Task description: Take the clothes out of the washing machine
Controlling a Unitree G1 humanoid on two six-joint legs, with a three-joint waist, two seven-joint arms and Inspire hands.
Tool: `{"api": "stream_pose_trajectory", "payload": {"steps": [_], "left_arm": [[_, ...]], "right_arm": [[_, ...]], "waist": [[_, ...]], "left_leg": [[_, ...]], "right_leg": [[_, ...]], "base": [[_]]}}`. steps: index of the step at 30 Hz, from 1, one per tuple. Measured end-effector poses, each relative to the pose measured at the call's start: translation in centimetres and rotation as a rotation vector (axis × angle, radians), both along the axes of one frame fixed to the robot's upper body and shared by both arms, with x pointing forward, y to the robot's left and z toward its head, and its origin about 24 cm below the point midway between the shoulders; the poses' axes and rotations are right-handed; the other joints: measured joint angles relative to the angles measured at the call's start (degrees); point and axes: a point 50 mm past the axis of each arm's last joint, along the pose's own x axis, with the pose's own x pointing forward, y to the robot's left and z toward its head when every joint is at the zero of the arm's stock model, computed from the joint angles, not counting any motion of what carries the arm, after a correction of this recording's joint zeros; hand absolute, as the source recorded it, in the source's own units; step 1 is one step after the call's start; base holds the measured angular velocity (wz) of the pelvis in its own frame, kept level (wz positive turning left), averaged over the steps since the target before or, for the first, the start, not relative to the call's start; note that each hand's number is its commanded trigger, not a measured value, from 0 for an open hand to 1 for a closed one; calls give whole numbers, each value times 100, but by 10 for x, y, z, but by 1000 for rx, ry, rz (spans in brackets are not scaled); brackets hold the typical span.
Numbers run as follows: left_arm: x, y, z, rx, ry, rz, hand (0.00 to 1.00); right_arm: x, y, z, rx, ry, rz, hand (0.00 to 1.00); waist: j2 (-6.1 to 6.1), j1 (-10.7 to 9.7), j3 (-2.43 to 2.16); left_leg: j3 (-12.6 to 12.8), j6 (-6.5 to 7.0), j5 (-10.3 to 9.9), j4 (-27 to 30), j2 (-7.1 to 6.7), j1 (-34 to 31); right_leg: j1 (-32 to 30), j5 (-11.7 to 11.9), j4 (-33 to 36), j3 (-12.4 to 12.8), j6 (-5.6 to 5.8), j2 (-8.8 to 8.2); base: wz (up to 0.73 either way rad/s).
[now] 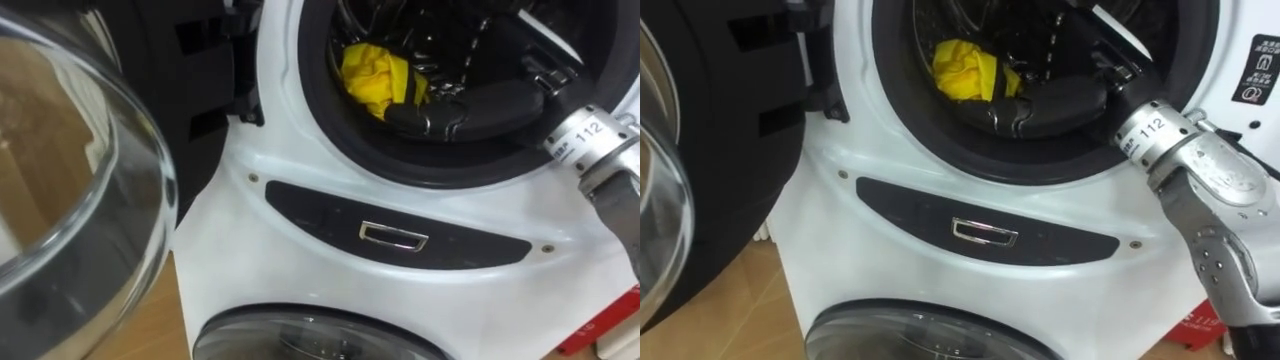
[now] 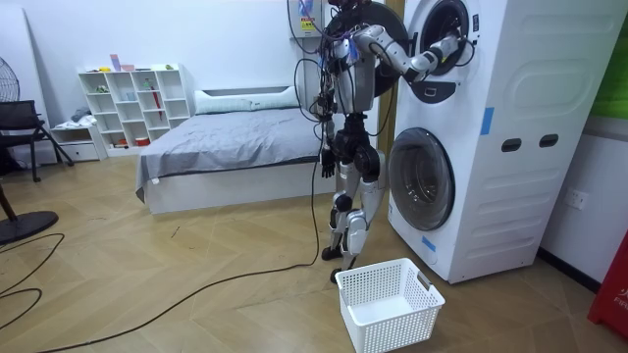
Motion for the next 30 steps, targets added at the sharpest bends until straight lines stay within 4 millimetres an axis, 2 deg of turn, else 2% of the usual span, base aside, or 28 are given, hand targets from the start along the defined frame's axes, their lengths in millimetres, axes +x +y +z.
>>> {"api": "stream_pose_trajectory", "payload": {"steps": [7,9,12,17,20,21,22,23,30], "left_arm": [[2,0,0,9,-2,-1,0],[5,0,0,8,-7,-1,0],[6,1,0,9,-9,-4,0],[11,0,0,4,-10,-18,0],[13,-2,-1,-18,-7,-32,0],[14,-3,-1,-23,-7,-34,0],[14,-3,-1,-24,-6,-34,0],[14,-3,-1,-28,-5,-36,0],[16,-5,-1,-65,-9,-45,0]], "right_arm": [[1,1,-4,-207,-24,-54,0],[1,1,-5,-271,-28,-66,0],[3,1,-9,-361,-27,-91,0],[6,-2,-14,-422,-2,-111,0],[10,-6,-15,-418,20,-125,0],[11,-7,-16,-417,27,-129,19],[11,-7,-16,-416,29,-130,84],[12,-7,-16,-416,30,-132,100],[14,-9,-18,-430,38,-132,100]], "waist": [[1,34,1],[-5,102,0],[-31,154,6],[-134,246,23],[-134,295,30],[-132,309,32],[-131,314,32],[-128,322,34],[-104,401,52]], "left_leg": [[6,20,12,-30,-17,52],[17,24,15,-50,-19,55],[15,25,14,-70,-37,54],[8,25,14,-57,-49,57],[7,28,12,-31,-47,65],[5,28,12,-23,-47,65],[2,28,12,-21,-47,65],[-2,29,12,-19,-47,64],[-1,29,12,3,-41,56]], "right_leg": [[12,-3,2,28,5,-14],[15,-3,4,133,6,-9],[14,-6,4,142,9,1],[25,-7,3,132,12,8],[49,-7,3,119,12,6],[53,-7,3,111,12,3],[54,-7,4,109,12,2],[55,-7,5,104,12,0],[55,-6,10,117,13,-3]], "base": [[1],[-7],[-2],[0],[0],[0],[0],[0],[0]]}}
